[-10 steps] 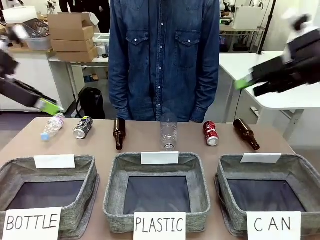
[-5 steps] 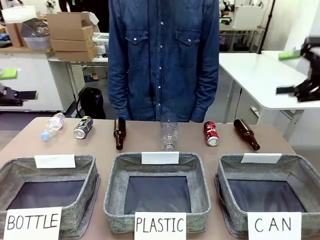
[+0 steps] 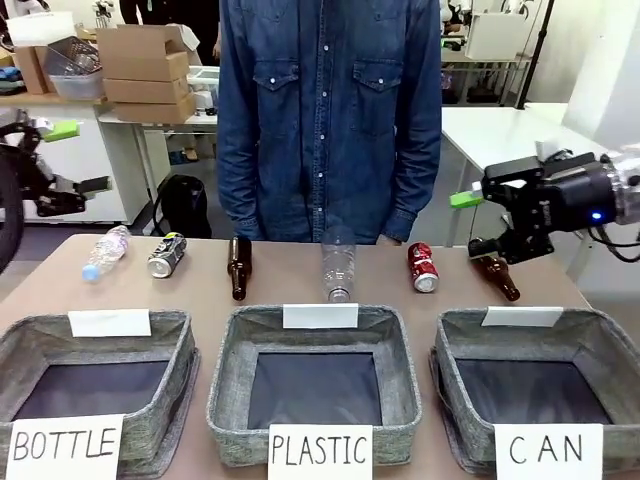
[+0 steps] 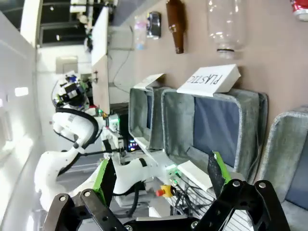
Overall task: Sort the can waste into the basket.
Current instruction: Pick up the can waste from the table and place it in the right Fabric basket.
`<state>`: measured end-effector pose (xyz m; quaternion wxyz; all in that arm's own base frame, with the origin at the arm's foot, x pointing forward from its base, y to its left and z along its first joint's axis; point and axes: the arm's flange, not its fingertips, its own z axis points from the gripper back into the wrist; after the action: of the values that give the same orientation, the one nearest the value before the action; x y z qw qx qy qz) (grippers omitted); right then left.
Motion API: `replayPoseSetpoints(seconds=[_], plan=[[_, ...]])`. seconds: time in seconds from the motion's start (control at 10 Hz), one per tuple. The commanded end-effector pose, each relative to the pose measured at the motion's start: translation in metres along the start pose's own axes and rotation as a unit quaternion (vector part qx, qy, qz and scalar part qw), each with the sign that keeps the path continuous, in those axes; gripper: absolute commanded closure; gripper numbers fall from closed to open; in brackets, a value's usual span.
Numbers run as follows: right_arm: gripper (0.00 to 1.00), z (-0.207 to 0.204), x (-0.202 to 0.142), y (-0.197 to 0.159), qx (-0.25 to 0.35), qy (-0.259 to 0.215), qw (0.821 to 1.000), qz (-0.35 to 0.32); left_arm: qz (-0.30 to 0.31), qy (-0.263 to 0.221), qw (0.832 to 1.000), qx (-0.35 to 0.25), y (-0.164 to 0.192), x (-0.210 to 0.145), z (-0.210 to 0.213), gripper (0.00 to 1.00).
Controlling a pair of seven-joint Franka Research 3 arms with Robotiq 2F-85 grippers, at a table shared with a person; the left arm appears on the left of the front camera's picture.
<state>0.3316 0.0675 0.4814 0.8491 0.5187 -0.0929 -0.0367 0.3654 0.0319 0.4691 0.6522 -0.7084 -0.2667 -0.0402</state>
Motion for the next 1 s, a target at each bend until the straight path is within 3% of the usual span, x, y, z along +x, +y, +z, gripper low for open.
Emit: replayPoseSetpoints(seconds=[0.0, 0.5, 0.6, 0.7, 0.8, 0.9], plan=[[0.0, 0.014, 0.003, -0.002, 0.037, -0.005, 0.998, -0.044, -0.013, -0.005, 1.0, -0.022, -0.01, 0.001, 0.008, 0.0], [0.0, 0.014, 0.003, -0.002, 0.037, -0.005, 0.998, -0.044, -0.009, 0.0, 1.0, -0.012, -0.01, 0.0, 0.013, 0.0], [0.0, 0.014, 0.003, -0.002, 0.037, -0.005, 0.998, -0.044, -0.067, 0.043, 0.993, 0.085, -0.026, -0.001, 0.015, 0.0], [0.0, 0.014, 0.003, -0.002, 0.037, -0.005, 0.998, -0.044, -0.092, 0.125, 0.975, 0.16, -0.025, 0.014, 0.004, 0.0], [0.0, 0.014, 0.003, -0.002, 0.037, -0.005, 0.998, -0.044, -0.152, 0.122, 0.947, 0.256, -0.013, 0.042, -0.012, 0.0], [0.0, 0.014, 0.003, -0.002, 0.037, -0.005, 0.998, -0.044, -0.156, 0.123, 0.914, 0.354, 0.004, 0.064, -0.032, 0.0]])
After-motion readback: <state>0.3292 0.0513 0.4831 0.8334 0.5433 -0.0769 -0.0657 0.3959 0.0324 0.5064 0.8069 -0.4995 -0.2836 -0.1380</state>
